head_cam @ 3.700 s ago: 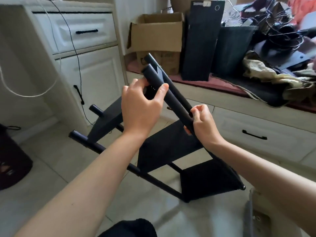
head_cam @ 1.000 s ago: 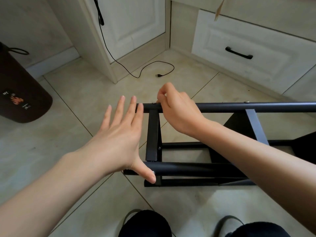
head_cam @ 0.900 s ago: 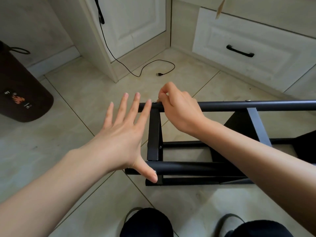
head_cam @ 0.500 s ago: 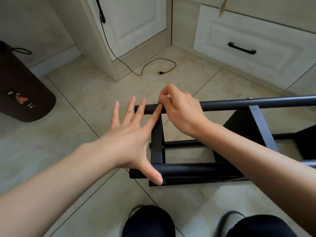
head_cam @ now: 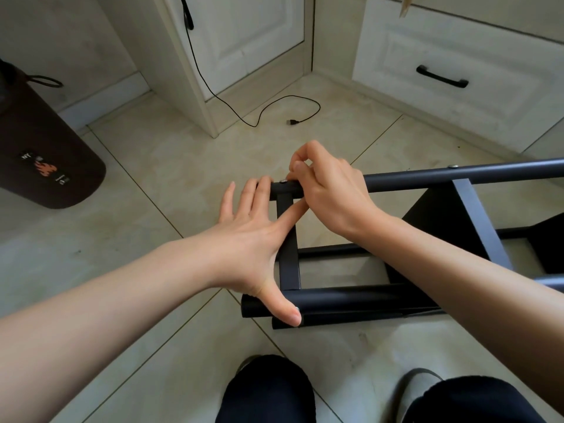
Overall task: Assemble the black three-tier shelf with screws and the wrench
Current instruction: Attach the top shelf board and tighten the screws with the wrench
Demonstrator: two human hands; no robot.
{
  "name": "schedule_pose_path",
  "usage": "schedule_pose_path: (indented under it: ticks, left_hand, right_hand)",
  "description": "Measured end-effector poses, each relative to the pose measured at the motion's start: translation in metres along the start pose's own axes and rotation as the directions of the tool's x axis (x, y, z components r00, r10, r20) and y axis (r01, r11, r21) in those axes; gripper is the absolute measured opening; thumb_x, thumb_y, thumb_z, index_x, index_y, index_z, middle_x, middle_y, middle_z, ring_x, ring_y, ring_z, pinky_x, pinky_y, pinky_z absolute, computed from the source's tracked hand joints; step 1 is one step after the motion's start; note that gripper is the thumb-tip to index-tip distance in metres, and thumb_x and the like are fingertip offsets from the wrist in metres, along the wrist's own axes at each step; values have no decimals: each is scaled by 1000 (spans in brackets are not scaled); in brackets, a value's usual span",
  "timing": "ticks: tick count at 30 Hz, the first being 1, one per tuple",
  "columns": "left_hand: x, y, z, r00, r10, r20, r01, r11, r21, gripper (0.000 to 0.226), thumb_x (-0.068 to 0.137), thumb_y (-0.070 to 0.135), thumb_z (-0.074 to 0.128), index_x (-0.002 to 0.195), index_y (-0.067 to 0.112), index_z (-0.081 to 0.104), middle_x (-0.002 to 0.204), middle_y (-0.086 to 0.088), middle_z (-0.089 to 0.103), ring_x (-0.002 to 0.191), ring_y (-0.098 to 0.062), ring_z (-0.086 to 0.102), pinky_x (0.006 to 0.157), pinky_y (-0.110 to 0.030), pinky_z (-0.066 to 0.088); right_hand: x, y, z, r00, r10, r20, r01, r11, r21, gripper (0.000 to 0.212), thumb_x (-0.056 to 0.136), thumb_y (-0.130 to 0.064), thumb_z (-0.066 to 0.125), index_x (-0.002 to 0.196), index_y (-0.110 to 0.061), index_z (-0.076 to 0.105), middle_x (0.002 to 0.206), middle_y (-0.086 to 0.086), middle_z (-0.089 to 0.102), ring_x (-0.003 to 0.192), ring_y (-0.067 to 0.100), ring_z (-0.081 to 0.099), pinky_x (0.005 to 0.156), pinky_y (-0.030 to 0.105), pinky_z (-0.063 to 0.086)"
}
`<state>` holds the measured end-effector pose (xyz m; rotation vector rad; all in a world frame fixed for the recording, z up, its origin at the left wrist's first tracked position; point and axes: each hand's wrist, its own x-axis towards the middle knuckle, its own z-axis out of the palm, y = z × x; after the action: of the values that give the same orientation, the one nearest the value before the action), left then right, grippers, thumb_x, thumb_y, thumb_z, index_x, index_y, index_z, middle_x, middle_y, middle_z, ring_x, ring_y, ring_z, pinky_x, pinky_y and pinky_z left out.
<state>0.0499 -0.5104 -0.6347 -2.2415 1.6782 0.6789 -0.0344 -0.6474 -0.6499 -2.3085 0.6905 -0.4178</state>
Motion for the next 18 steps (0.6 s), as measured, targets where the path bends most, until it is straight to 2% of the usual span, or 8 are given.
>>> schedule_pose_path:
  ticks: [7, 10, 13, 15, 18]
  left_hand:
    - [-1, 1, 2, 1000, -6, 7, 6, 1000, -16, 151, 17, 94, 48, 131, 51, -41, 153, -20, -37, 139, -35, -44, 114, -64, -20]
    - [-1, 0, 4, 1000, -16, 9, 16, 999, -27, 149, 17, 94, 48, 130, 54, -39, 153, -19, -38, 138, -36, -46, 114, -63, -20]
    - [-2, 0, 5, 1000, -16, 0, 16, 999, -45, 148, 18, 94, 47, 133, 56, -37, 152, -16, -41, 137, -34, -48, 114, -61, -22]
    - [-1, 0, 6, 1000, -15, 0, 15, 999, -47, 148, 18, 94, 47, 135, 57, -35, 151, -14, -43, 136, -33, -50, 114, -61, -22]
    - [-1, 1, 7, 1000, -16, 1, 16, 999, -52, 149, 17, 93, 48, 136, 58, -35, 149, -12, -44, 136, -33, -50, 114, -61, -23]
  right_hand:
    - [-9, -5, -1, 998, 55, 9, -55, 998, 20, 17, 103, -29, 36, 105, -22, 51, 101, -6, 72, 97, 26, 60, 86, 40, 42]
    - [-11, -7, -10, 997, 38, 62, -48, 985, 165, 13, 103, -22, 42, 101, -18, 54, 105, -4, 71, 101, 20, 63, 90, 43, 48]
    - [-16, -5, -26, 1000, 10, -9, -6, 954, 298, 10, 100, -16, 50, 95, -19, 58, 108, -3, 70, 104, 13, 64, 92, 38, 52]
    - [-25, 2, -35, 999, -13, -50, 27, 959, 283, 9, 99, -15, 54, 94, -17, 62, 103, -2, 70, 99, 12, 65, 88, 36, 53]
    - [-42, 13, -44, 998, -58, 11, 53, 963, 264, 10, 96, -15, 59, 92, -15, 67, 90, -2, 69, 88, 15, 65, 82, 36, 54]
